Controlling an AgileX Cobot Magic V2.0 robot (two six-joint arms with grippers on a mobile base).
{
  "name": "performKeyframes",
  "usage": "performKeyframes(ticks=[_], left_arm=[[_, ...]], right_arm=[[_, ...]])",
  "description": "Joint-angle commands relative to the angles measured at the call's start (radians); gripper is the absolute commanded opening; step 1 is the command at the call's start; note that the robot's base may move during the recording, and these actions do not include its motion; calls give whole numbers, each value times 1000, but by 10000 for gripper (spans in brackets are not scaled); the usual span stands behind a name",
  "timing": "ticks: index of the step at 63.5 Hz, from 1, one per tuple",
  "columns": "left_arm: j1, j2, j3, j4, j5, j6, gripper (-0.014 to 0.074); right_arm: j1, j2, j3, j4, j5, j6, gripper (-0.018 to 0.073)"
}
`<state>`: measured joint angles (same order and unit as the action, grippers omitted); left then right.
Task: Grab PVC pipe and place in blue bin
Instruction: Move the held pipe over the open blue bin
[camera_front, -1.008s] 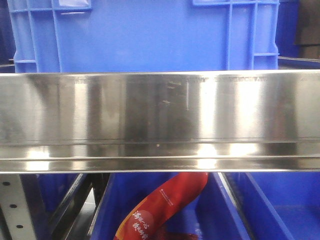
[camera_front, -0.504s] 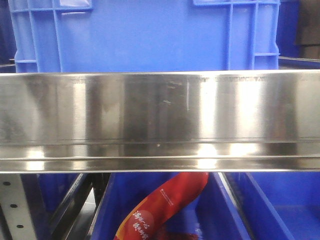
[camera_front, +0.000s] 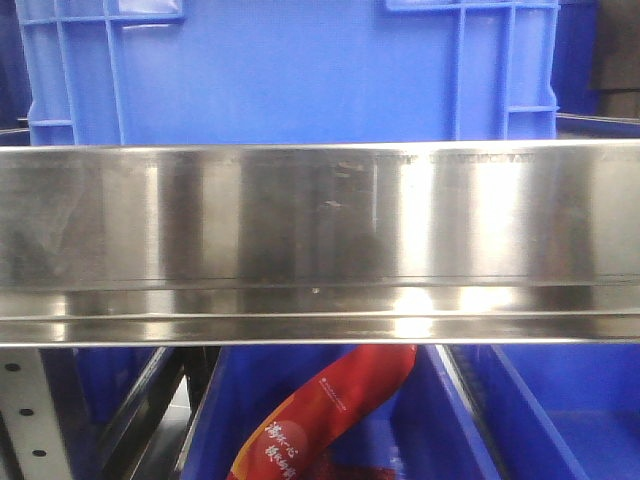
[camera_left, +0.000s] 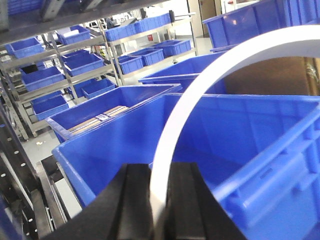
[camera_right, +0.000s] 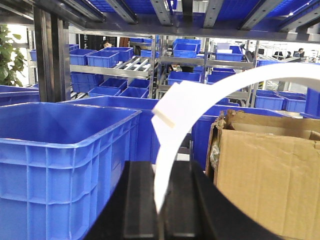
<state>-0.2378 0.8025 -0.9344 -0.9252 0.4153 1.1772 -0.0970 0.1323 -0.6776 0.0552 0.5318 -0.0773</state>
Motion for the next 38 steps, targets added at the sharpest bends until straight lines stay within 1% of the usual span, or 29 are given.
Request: performKeyframes(ticks=[1, 14, 20, 25, 33, 38], left_arm=[[-20, 35, -51, 17, -22, 1, -111], [-50, 118, -139, 15, -23, 1, -111], [-60, 163, -164, 15, 0, 1, -111], [-84, 205, -182, 17, 0, 1, -111], [-122, 269, -206, 17, -40, 1, -111], [-144, 308, -235, 24, -45, 1, -111]], right_arm=[[2, -3, 1, 0, -17, 1, -155], [2, -3, 1, 0, -17, 1, -155], [2, -3, 1, 7, -17, 1, -155], [2, -3, 1, 9, -17, 1, -155], [2, -3, 1, 9, -17, 1, -155], [2, -3, 1, 9, -17, 1, -155]])
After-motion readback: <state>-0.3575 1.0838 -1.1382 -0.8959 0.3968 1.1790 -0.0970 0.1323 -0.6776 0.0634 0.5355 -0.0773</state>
